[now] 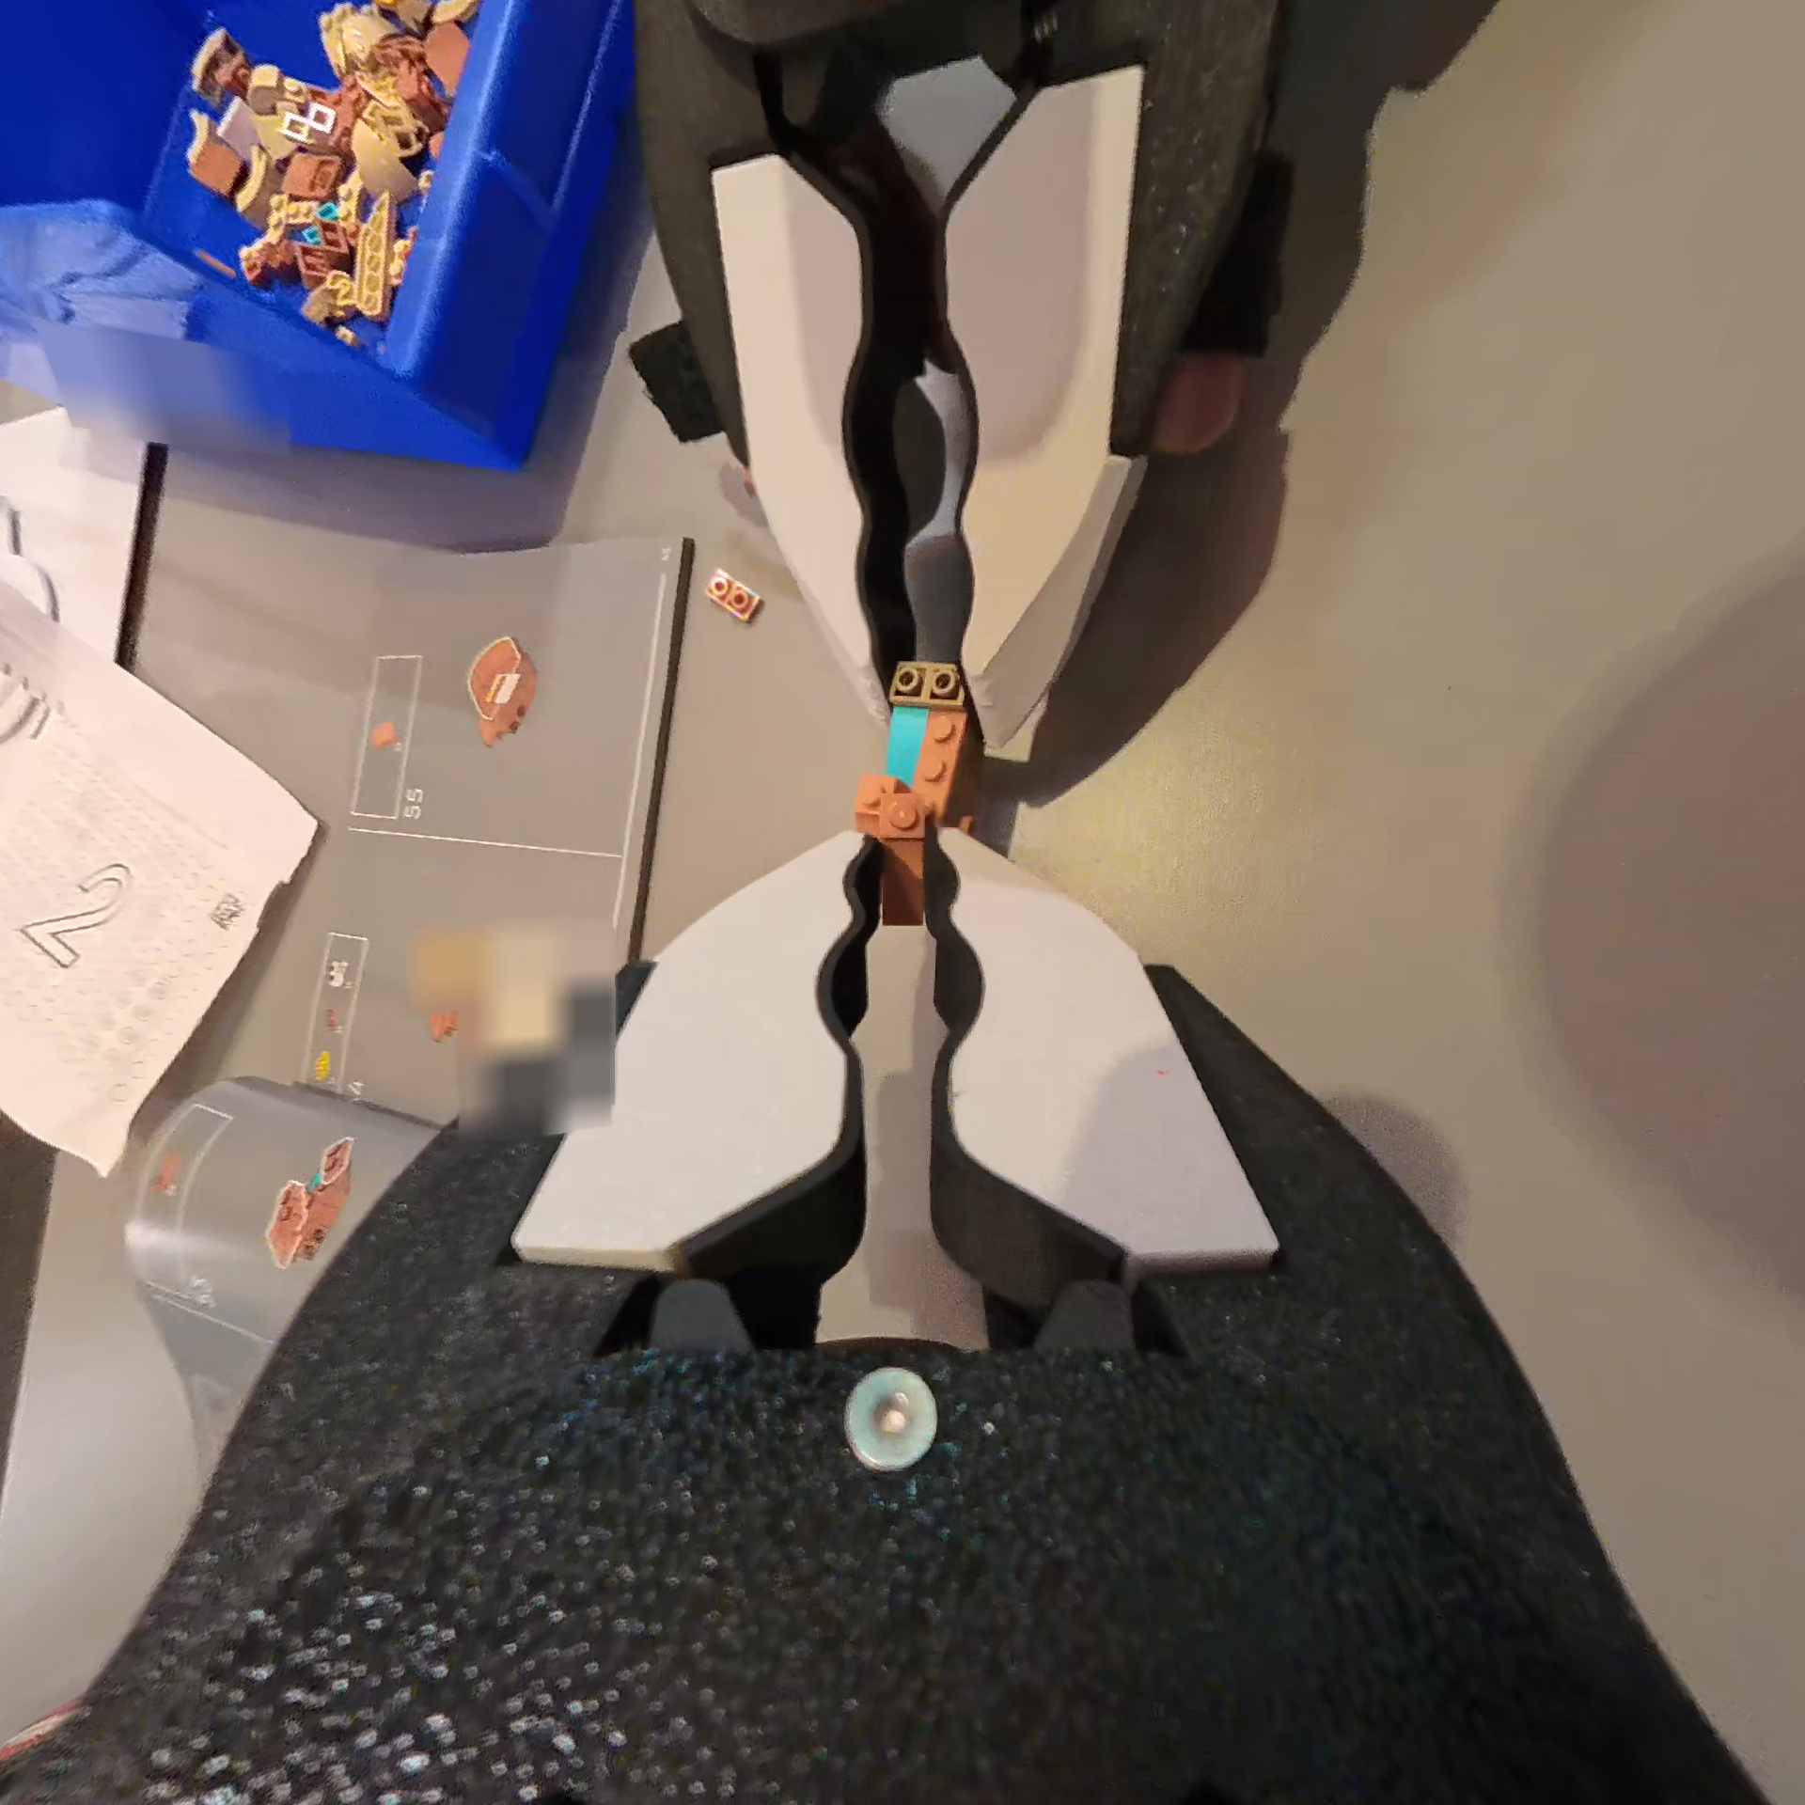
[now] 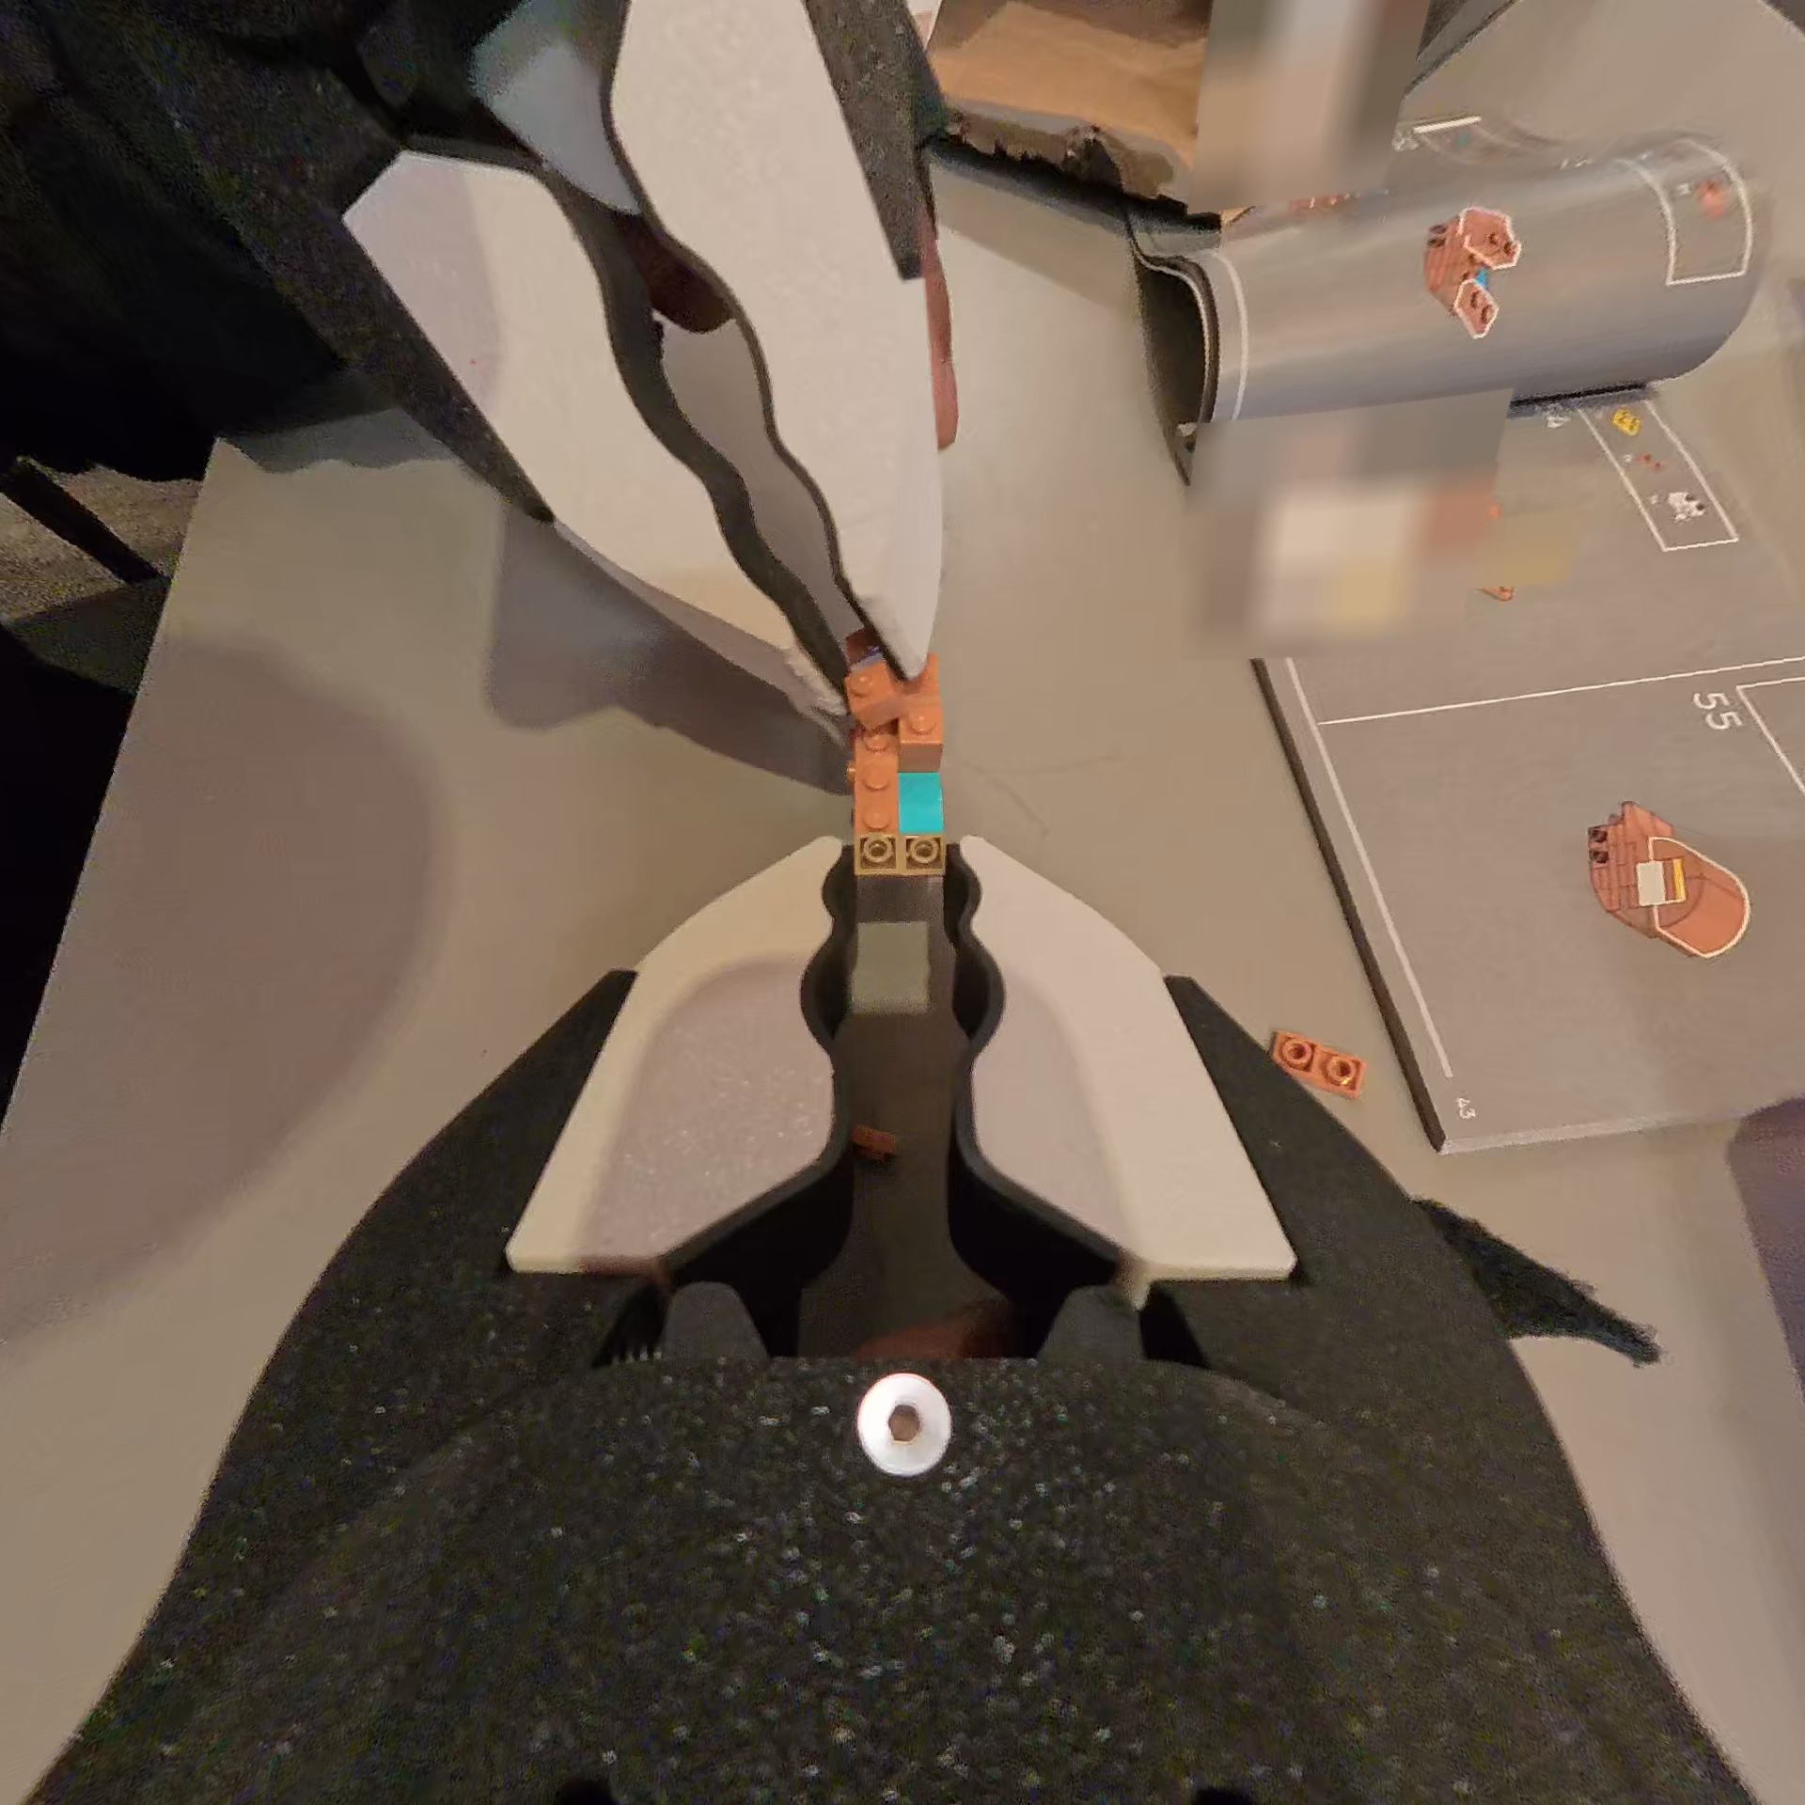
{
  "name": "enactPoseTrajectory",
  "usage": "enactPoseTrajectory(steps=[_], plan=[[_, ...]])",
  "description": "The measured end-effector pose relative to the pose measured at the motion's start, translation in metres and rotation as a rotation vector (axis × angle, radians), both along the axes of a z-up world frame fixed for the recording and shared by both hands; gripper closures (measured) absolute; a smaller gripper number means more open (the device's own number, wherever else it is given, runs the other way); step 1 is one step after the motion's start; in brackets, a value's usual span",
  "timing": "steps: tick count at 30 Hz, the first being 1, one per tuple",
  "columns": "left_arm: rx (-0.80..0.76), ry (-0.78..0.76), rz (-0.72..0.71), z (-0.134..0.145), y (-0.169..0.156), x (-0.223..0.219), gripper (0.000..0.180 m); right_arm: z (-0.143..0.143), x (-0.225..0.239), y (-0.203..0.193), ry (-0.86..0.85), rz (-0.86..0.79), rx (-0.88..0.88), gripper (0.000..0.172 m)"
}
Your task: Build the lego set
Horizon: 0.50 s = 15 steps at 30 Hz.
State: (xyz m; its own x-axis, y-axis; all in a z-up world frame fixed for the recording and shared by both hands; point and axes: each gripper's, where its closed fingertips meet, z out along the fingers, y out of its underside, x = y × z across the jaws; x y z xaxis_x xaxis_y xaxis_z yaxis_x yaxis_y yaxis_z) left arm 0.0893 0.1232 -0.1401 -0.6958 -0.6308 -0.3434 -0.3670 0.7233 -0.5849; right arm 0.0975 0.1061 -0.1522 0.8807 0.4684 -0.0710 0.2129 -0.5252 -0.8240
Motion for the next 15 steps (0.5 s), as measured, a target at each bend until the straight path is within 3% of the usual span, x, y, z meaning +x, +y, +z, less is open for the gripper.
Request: enactPoseTrajectory(steps=[15], plan=[[0.074, -0.048, -0.016, 0.0015, -0.0021, 0.0030, 0.173, 0.0017, 0.0011, 0.0007, 0.007, -0.005, 0.011, 0.155]])
